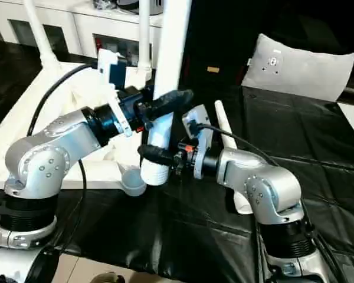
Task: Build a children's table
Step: Pick table leg
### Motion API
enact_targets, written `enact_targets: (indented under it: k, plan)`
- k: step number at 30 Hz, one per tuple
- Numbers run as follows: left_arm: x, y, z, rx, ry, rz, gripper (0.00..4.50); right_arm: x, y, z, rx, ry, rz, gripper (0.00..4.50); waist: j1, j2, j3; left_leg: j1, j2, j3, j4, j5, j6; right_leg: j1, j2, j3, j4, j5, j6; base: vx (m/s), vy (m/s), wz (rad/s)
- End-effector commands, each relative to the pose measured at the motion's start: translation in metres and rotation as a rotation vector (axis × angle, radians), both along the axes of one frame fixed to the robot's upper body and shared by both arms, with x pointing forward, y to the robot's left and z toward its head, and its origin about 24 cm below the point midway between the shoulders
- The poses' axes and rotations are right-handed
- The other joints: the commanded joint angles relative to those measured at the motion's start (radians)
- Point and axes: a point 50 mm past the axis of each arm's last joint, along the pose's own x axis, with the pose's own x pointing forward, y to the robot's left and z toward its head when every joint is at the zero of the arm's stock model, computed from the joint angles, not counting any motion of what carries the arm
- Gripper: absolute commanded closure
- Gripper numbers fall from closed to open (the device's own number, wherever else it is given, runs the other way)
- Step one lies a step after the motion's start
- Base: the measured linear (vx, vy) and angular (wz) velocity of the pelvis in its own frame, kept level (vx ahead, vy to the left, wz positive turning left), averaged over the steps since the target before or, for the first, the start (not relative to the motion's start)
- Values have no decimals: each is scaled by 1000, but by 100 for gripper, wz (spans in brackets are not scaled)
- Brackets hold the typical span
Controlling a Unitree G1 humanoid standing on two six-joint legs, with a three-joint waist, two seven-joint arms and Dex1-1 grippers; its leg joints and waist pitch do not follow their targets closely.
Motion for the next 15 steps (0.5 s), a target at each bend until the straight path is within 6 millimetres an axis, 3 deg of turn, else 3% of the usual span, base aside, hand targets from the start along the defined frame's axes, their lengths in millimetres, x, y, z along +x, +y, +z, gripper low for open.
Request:
enact_targets:
  k: [1, 8, 15]
  plan:
    - [-7, -6, 7, -16, -27, -48, 102, 0, -4, -3, -18, -1, -19, 261, 0, -2, -76, 27, 36, 0, -55, -82, -40, 32, -87, 33, -71, 95, -173, 0, 0, 0]
    - [-17, -18, 26, -227, -25, -122, 53, 1, -2, -11, -70, -1, -42, 261, 1, -6, -75, 25, 36, 2, -53, -82, -39, 35, -89, 33, -72, 101, -193, 0, 0, 0]
    - [-24, -33, 24, -254, 16, -194, 22, 4, 5, -16, -84, -9, -71, 261, 0, -6, -74, 24, 36, 1, -54, -89, -32, 32, -88, 33, -75, 80, -177, 0, 0, 0]
